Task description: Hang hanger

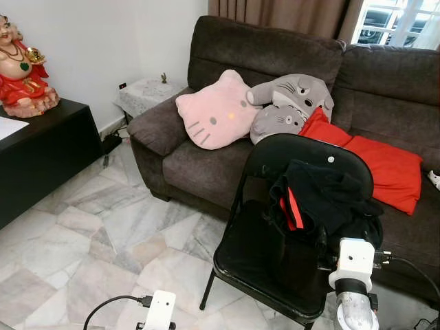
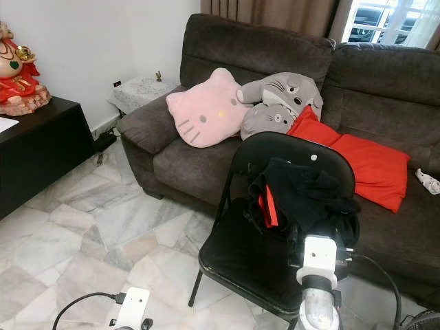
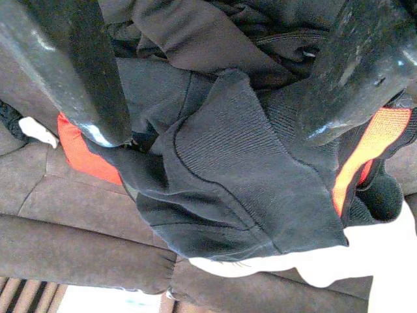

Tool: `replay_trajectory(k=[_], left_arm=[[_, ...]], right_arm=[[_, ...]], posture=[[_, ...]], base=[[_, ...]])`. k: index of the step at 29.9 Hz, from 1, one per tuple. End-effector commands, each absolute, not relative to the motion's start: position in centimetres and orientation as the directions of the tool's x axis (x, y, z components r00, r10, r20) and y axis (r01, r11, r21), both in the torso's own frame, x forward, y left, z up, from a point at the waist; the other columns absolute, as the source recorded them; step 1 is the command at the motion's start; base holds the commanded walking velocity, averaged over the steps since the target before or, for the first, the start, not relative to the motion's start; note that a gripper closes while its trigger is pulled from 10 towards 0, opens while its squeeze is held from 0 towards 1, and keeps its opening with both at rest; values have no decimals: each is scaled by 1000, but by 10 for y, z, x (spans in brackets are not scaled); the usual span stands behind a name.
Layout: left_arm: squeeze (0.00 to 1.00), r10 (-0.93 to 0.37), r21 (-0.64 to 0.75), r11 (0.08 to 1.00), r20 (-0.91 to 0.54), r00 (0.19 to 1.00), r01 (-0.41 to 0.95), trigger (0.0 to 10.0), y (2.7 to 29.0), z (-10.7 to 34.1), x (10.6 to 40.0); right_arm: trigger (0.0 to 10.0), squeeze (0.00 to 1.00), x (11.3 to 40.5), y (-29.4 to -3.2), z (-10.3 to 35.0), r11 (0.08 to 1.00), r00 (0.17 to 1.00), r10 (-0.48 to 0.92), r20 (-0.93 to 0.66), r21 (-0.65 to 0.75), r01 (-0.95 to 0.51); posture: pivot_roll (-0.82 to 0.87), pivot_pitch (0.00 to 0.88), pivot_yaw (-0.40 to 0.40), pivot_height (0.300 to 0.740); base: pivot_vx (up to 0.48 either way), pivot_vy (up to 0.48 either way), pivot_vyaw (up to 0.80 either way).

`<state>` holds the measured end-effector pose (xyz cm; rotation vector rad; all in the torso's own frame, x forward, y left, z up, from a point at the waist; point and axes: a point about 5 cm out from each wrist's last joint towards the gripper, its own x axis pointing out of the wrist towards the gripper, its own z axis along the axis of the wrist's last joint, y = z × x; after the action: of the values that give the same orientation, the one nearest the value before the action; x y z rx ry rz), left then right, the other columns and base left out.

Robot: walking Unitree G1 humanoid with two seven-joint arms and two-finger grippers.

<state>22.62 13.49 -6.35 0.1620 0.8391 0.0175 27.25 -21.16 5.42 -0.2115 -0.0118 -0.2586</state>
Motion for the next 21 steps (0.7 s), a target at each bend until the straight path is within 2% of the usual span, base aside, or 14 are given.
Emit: replay_trajectory(k=[1, 6, 7, 8, 10, 17, 21], left_arm=[[0, 90, 186, 980, -719, 690, 65, 10000, 134, -61, 229], [0, 87, 218, 972, -691, 718, 92, 10000, 134, -59, 232], [0, 127, 228, 973, -665, 736, 38, 10000, 182, -64, 214], [0, 158, 247, 969, -642, 750, 7, 10000, 217, -64, 198], [0, 166, 266, 964, -593, 787, -4, 10000, 257, -56, 181], [0, 31, 273, 955, -486, 873, 118, 10000, 263, -39, 182], [0, -21, 245, 956, -494, 869, 162, 10000, 264, -40, 176]], right_arm=[[10000, 0, 271, -214, 52, 941, 966, -259, 21, -218, 257], [10000, 0, 272, -215, 53, 940, 964, -265, 24, -217, 263], [10000, 0, 271, -215, 52, 940, 964, -265, 24, -217, 264], [10000, 0, 271, -215, 52, 940, 964, -266, 24, -217, 264], [10000, 0, 271, -215, 52, 940, 964, -266, 21, -218, 264], [10000, 0, 270, -212, 49, 942, 965, -261, 14, -214, 258], [10000, 0, 270, -210, 48, 943, 966, -259, 11, -211, 256]], posture=[[8, 0, -25, 740], [9, 0, -24, 740], [11, 0, -23, 740], [14, 0, -24, 740], [19, 0, -24, 740], [29, 0, -16, 740], [35, 0, -15, 740]], base=[[0, 0, 0], [0, 0, 0], [0, 0, 0], [0, 0, 0], [0, 0, 0], [0, 0, 0], [0, 0, 0]])
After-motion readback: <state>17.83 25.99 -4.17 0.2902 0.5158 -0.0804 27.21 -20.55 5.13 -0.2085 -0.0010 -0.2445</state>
